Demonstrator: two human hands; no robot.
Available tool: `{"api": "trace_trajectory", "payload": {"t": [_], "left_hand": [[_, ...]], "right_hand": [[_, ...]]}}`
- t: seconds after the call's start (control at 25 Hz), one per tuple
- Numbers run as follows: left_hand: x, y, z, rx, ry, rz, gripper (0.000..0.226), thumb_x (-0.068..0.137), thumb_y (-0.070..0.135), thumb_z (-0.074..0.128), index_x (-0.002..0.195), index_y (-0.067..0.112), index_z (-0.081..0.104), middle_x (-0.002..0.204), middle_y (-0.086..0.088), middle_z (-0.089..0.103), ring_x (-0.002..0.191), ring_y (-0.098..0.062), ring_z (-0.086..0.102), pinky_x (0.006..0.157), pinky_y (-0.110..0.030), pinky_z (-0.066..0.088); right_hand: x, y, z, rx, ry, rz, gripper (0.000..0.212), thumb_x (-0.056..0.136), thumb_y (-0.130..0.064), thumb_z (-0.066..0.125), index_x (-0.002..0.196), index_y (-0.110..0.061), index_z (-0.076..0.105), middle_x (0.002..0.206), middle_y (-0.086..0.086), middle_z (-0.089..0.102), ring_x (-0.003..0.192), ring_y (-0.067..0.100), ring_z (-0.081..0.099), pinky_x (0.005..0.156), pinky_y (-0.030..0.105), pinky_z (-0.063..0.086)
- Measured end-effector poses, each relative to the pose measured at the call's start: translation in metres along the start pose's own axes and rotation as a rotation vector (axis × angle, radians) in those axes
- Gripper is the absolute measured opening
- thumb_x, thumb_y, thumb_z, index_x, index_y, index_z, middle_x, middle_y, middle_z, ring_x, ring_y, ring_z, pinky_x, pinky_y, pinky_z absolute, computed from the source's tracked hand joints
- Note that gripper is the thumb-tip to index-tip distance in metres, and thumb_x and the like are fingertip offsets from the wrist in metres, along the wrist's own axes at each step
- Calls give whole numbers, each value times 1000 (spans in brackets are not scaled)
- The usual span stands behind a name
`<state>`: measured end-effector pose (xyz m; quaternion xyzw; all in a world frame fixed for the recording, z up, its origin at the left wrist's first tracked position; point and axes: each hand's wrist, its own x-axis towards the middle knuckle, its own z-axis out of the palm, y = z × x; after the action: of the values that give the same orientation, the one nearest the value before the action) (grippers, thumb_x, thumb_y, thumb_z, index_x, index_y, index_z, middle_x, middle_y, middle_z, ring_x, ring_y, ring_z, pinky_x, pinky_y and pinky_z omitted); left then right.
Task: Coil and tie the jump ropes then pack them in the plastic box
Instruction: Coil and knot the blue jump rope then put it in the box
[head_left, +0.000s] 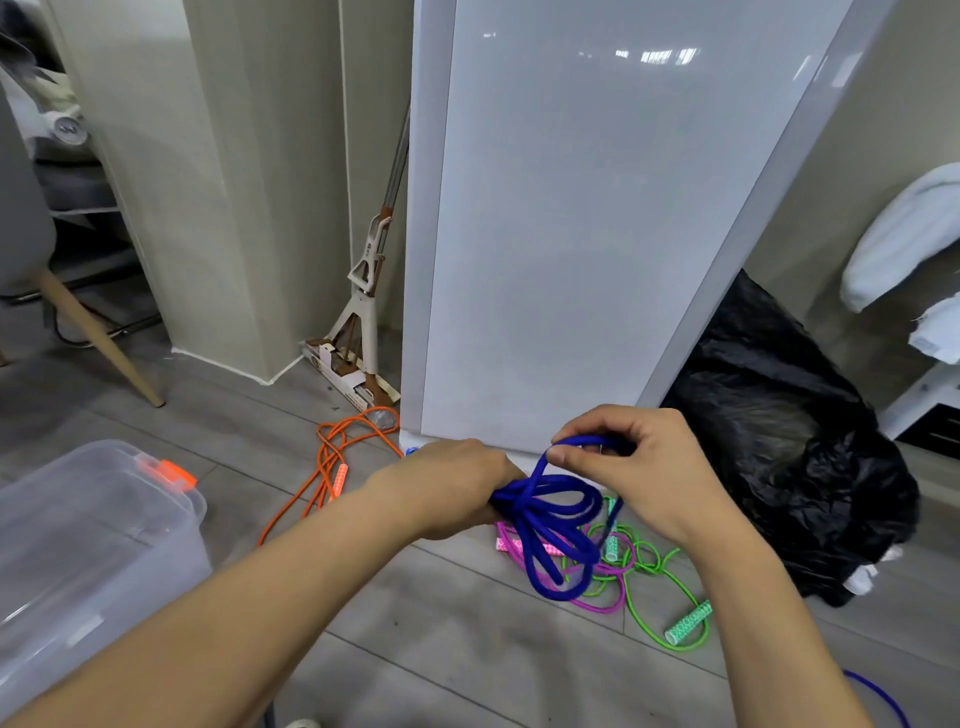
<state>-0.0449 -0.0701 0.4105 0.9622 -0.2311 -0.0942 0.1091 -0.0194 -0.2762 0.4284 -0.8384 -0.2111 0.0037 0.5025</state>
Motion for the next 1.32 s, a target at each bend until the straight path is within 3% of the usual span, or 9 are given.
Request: {"api": "trace_trajectory", "payload": {"t": [0.12,0.28,0.48,0.84,0.92,1.0,1.12,1.2,1.32], "left_hand": [[-11,9,-10,-210,93,140,16,93,27,66,85,28,53,80,5,57,73,-13,51,62,-23,39],[-22,31,-21,-713,215,223,7,95,19,66,101,23,64,76,11,61,65,-2,53,64,-16,43],[-11,8,-16,-1110,343,-98,8,97,21,47,104,22,50,70,2,52,69,-17,43,71,-38,37],[-1,-8,-4,-773,523,-227,16,106,23,43,120,28,40,94,5,61,75,-8,58,62,-14,47],[1,-13,-3,-551,542,-237,16,104,22,47,118,26,41,99,3,63,84,-13,60,68,-21,50],[2,-22,-5,-303,476,-218,17,101,24,52,117,24,47,103,-2,66,91,-24,61,76,-36,51],[-4,-26,-12,-172,282,-117,20,95,27,61,115,30,58,91,5,66,82,-15,57,70,-32,47],[-8,-23,-16,-314,148,-18,19,91,23,66,108,31,63,80,8,63,70,-7,55,63,-23,42],[-17,-21,-23,-882,-46,80,15,90,10,69,100,21,67,83,-7,71,68,-10,62,66,-19,48]], "right_hand": [[1,10,-10,270,-16,62,9,69,-16,84,77,-14,80,75,5,76,66,9,67,63,18,53],[2,27,-3,489,-65,248,4,77,-18,78,73,-16,76,75,1,71,60,10,59,57,17,48],[6,24,16,446,-136,218,19,97,-16,61,85,-5,70,71,10,52,48,15,29,51,32,21],[-2,11,48,408,-258,407,31,106,-20,45,110,-19,75,69,8,60,46,16,36,47,25,28],[-5,6,48,375,-311,430,28,105,-18,46,108,-15,74,62,6,57,46,16,41,47,24,32],[-5,2,42,256,-255,348,24,104,-15,51,99,-16,75,57,2,53,46,13,43,47,22,36],[2,-3,26,34,-73,114,16,95,-14,67,82,-19,76,54,-2,60,47,7,48,48,18,40],[4,-7,20,45,-8,12,11,83,-13,79,75,-19,77,61,2,68,54,8,57,55,18,46],[5,-3,13,220,-4,34,10,70,-18,85,70,-12,77,61,6,67,54,11,54,53,19,45]]}}
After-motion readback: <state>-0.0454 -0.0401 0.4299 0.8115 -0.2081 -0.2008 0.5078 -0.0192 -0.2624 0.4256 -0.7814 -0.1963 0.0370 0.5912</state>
